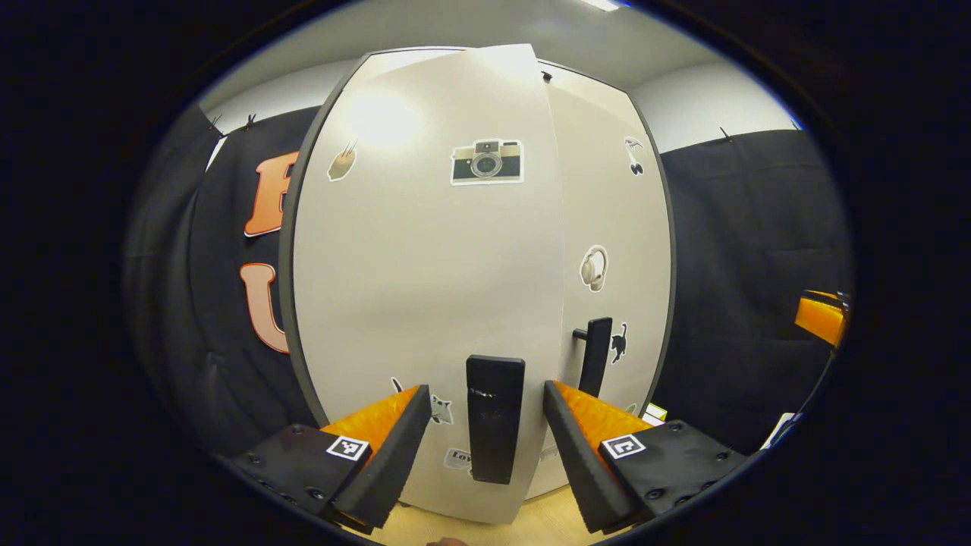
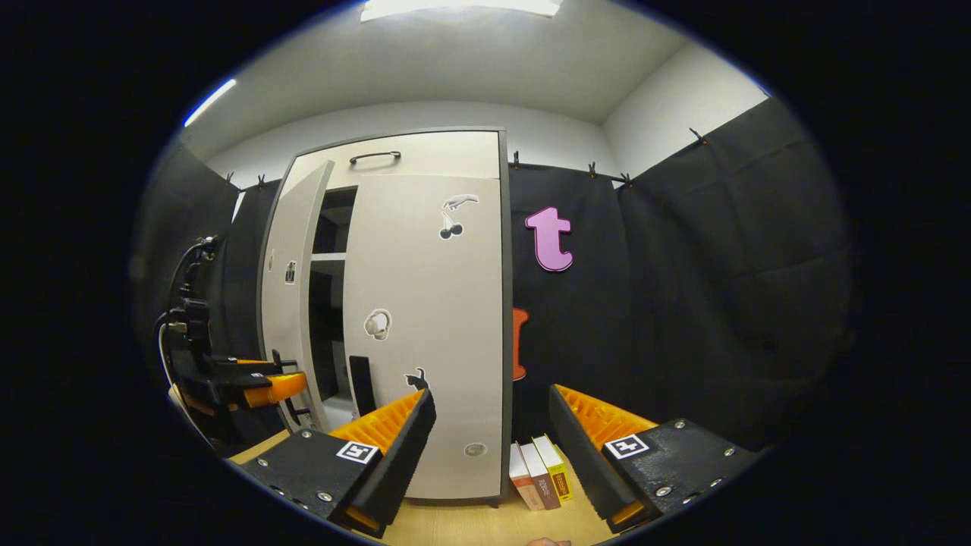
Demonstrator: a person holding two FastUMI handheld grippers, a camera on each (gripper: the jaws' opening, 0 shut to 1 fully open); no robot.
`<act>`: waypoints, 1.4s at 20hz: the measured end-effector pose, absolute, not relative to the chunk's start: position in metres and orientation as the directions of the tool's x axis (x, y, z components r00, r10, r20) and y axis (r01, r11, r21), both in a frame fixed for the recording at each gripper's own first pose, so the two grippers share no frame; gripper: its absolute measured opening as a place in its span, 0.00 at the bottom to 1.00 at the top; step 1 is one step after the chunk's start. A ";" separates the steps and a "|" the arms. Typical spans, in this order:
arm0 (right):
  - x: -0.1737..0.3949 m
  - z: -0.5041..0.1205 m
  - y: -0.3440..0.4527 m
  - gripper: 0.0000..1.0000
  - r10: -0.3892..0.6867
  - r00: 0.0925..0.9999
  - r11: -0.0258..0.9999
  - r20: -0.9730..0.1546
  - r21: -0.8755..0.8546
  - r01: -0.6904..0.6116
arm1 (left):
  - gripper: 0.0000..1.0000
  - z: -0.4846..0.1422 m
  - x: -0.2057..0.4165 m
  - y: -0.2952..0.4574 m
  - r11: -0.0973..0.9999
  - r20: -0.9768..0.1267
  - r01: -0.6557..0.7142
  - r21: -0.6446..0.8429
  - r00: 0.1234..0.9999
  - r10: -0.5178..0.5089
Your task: Grab one shoe with the right hand and put it into the shoe cabinet, grab the other shoe with the left hand and put it into the shoe cabinet; then close the right door with the right hand and the left door with the left hand.
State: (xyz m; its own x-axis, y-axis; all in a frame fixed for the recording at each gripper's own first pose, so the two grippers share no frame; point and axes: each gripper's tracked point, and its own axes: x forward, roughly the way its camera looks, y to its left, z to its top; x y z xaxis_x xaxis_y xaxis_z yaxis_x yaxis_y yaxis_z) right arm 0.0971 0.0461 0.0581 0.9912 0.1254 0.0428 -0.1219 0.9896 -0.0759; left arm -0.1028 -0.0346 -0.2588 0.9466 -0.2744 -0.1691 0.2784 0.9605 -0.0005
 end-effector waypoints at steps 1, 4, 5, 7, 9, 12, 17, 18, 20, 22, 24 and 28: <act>0.099 0.057 0.044 0.93 0.125 0.991 0.990 0.040 -0.071 -0.122 | 0.96 -0.261 -0.098 -0.037 0.963 -0.175 0.271 -0.006 0.947 -0.268; 0.104 0.057 0.044 0.93 0.140 0.990 0.988 0.031 -0.064 -0.138 | 0.96 -0.264 -0.084 -0.043 0.968 -0.192 0.252 -0.012 0.949 -0.250; 0.106 0.058 0.047 0.93 0.148 0.989 0.987 0.030 -0.064 -0.146 | 0.96 -0.265 -0.079 -0.045 0.970 -0.195 0.245 -0.006 0.951 -0.241; 0.109 0.061 0.052 0.93 0.167 0.986 0.984 0.026 -0.066 -0.165 | 0.96 -0.266 -0.070 -0.049 0.974 -0.202 0.226 0.005 0.954 -0.220; 0.114 0.064 0.059 0.93 0.190 0.982 0.980 0.021 -0.066 -0.188 | 0.96 -0.266 -0.063 -0.052 0.979 -0.215 0.204 0.020 0.957 -0.196; 0.119 0.072 0.068 0.93 0.219 0.976 0.974 0.018 -0.067 -0.217 | 0.96 -0.259 -0.054 -0.055 0.982 -0.220 0.186 0.022 0.959 -0.177; 0.125 0.080 0.078 0.93 0.255 0.967 0.965 0.003 -0.058 -0.254 | 0.96 -0.252 -0.051 -0.053 0.989 -0.233 0.147 0.017 0.962 -0.139; 0.126 0.082 0.079 0.93 0.260 0.965 0.964 0.001 -0.059 -0.260 | 0.96 -0.245 -0.054 -0.052 0.989 -0.223 0.146 0.023 0.965 -0.138; 0.129 0.088 0.080 0.93 0.263 0.965 0.963 0.000 -0.066 -0.262 | 0.96 -0.228 -0.065 -0.047 0.989 -0.200 0.143 0.050 0.971 -0.130; 0.129 0.096 0.085 0.93 0.272 0.962 0.960 0.003 -0.067 -0.271 | 0.96 -0.212 -0.080 -0.039 0.989 -0.196 0.141 0.055 0.972 -0.127; 0.130 0.106 0.091 0.93 0.283 0.959 0.958 0.006 -0.058 -0.282 | 0.96 -0.193 -0.093 -0.032 0.989 -0.187 0.145 0.029 0.973 -0.137; 0.128 0.135 0.098 0.93 0.283 0.959 0.955 0.029 -0.103 -0.279 | 0.96 -0.148 -0.121 0.000 0.990 -0.148 0.138 0.027 0.980 -0.132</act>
